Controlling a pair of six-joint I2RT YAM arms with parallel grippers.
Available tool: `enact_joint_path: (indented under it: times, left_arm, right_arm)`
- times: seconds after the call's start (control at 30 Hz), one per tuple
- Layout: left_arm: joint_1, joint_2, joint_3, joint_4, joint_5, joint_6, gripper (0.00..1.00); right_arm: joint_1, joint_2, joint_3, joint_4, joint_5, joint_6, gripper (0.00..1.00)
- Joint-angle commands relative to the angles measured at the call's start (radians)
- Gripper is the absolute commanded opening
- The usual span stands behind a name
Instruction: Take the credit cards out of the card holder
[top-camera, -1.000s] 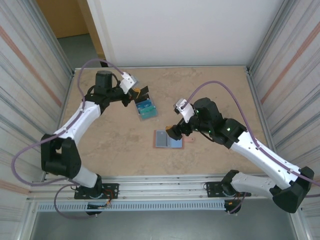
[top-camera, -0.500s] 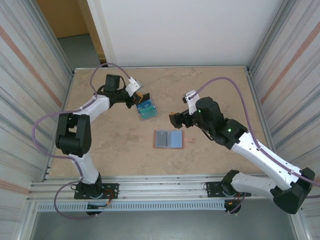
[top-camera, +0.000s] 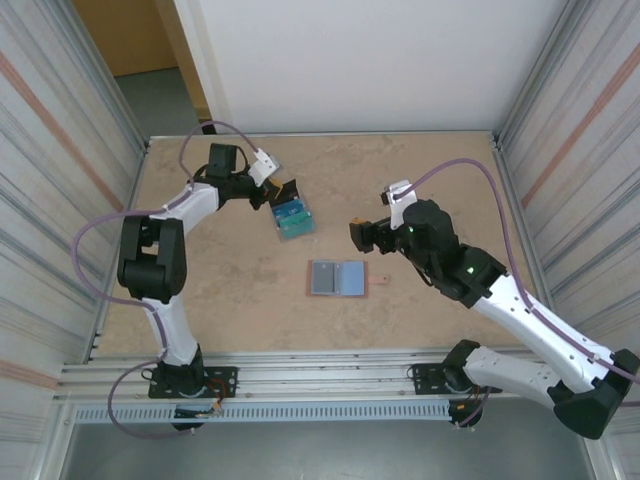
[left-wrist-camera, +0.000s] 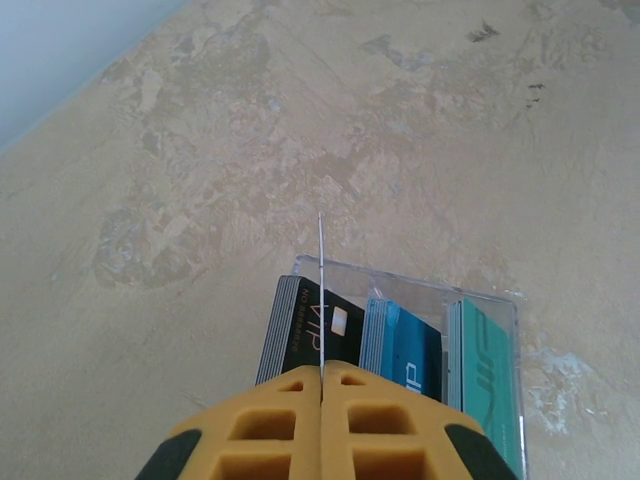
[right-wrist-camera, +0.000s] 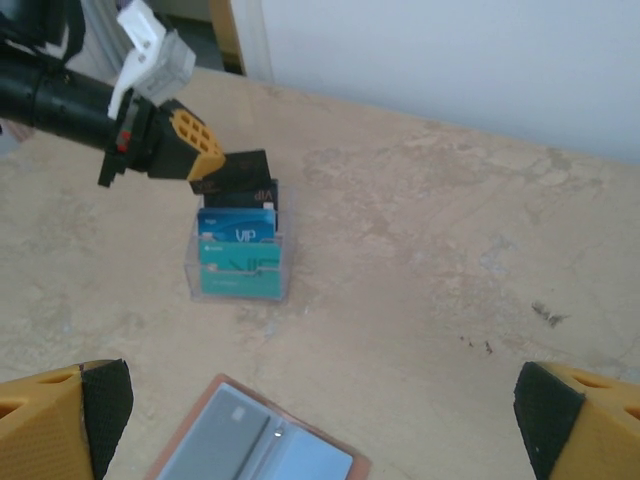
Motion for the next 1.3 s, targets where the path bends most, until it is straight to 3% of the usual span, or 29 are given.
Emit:
enact_joint_path:
  times: [0.0, 0.6, 0.83, 1.07, 1.27]
  left_arm:
    - [0.005, 0.022, 0.042, -0.029, 0.050, 0.040, 0.00]
    - [0.021, 0.085, 0.109, -0.153, 0.062, 0.134, 0.00]
    - [0.021, 0.092, 0.125, -0.182, 0.068, 0.132, 0.14]
    - [0.022, 0.094, 0.127, -0.169, 0.065, 0.127, 0.01]
    - [0.016, 0.080, 0.109, -0.140, 0.065, 0.113, 0.00]
  right_arm:
    - [-0.011, -0.031, -0.012, 0.021, 0.022, 0.015, 0.99]
    - [-0.012, -0.045, -0.010, 0.021, -0.011, 0.038, 0.99]
    - [-0.014, -0.044, -0.005, 0.025, -0.023, 0.049, 0.99]
    - [-0.014, -0.052, 0.006, 0.010, -0.029, 0.052, 0.99]
    - [-0.012, -0.066, 0.001, 0.011, -0.037, 0.055, 0.99]
